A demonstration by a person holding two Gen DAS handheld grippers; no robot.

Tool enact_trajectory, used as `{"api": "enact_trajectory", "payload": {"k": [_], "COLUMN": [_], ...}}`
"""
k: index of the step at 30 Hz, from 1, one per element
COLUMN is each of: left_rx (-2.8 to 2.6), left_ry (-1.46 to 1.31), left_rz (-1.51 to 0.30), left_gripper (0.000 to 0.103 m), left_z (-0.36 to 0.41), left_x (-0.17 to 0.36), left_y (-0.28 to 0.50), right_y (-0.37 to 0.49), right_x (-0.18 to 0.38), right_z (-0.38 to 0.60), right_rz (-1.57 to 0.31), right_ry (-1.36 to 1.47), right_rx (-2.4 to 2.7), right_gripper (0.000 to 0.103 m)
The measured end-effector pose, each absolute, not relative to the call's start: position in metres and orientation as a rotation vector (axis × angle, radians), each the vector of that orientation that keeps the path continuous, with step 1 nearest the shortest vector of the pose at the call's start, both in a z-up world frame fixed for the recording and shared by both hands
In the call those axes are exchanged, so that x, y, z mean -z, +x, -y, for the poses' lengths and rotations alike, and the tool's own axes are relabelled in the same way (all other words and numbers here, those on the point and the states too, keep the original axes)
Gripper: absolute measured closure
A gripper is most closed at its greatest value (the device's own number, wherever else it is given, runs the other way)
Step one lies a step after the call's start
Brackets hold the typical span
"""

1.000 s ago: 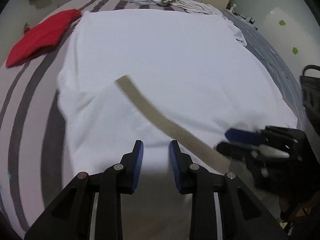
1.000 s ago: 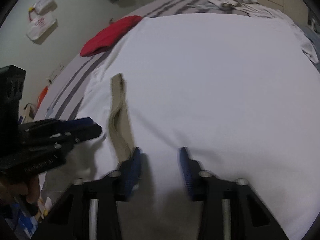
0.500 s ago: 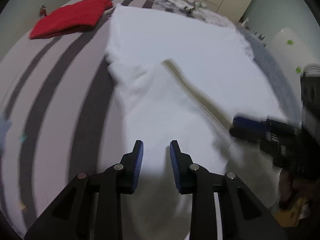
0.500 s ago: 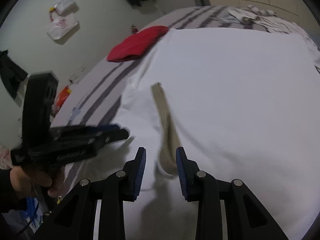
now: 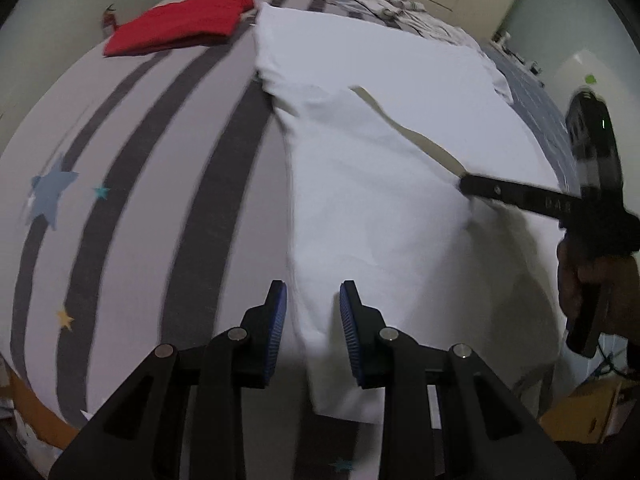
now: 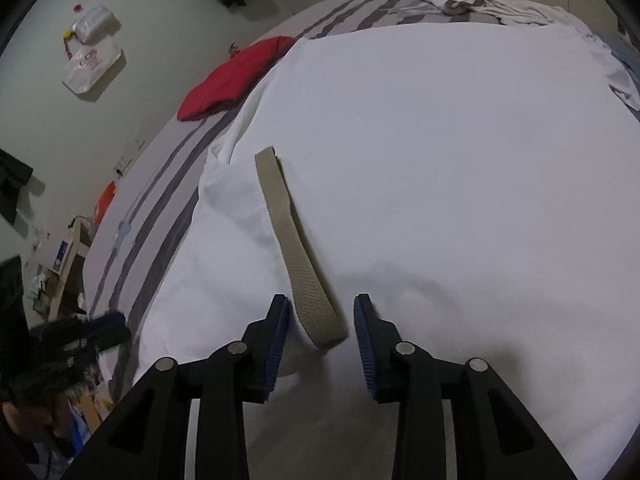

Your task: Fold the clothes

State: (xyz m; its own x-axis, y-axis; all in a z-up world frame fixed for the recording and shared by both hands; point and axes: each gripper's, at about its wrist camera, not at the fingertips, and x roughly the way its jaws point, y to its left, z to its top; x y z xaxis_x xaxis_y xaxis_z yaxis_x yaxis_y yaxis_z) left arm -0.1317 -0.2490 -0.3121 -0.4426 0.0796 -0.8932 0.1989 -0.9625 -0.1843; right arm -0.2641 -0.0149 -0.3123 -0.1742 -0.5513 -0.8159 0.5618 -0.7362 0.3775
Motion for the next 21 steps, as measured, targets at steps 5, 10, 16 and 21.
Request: {"api": "enact_trajectory", "payload": {"k": [5,10,16,21], "left_rx": [2.574,2.553,2.54,2.47], "left_ry": [1.651,1.67,1.627,1.551], "left_rz": [-0.316,-0.146,0.041,-0.014], "left_gripper": [0.078,0.078,0.078,0.078], "left_z": [0.223,0.207,0.183,0.196], "left_x": [0.32,0.321,0.322,0.33], "left_y": [-0.122,-0.101,-0.099,-0.107], "right_y": [-0.253,-0.251,-0.252,-0.252], "right_x": [0.313,0.315,0.314,0.313], "right_z": [0.021,0.027,0.03,0.032], "right_rz": [-0.054,-0.027,-0.007,-0.002], "right_ry": [1.375,1.375,1.366,1.354], "right_rx": [1.938,1.956,1.974,1.985], "right_gripper": [0.07,0.069,0.069,0.069]}}
